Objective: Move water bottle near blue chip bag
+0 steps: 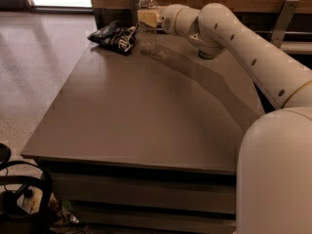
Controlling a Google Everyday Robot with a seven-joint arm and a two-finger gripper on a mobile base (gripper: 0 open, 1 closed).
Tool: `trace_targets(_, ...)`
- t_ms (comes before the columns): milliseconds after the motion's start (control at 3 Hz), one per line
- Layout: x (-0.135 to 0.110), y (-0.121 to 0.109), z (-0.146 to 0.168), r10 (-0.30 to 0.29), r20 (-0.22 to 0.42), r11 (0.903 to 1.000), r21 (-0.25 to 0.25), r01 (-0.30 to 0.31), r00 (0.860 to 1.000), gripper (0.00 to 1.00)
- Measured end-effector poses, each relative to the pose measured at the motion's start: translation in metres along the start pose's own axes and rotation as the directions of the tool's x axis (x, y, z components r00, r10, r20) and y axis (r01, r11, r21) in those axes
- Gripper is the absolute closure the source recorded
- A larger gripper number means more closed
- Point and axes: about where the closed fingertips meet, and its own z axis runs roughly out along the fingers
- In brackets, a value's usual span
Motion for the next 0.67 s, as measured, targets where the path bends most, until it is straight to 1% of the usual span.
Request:
trace_targets(333, 0.004, 0.011, 0.011, -0.031, -0.049, 0.9995, -0.011, 0.031, 0.998, 1.00)
trace_targets(667, 0.014, 0.003, 0.008, -0.069, -0.118, 0.9973, 0.017, 0.072, 0.991, 1.00)
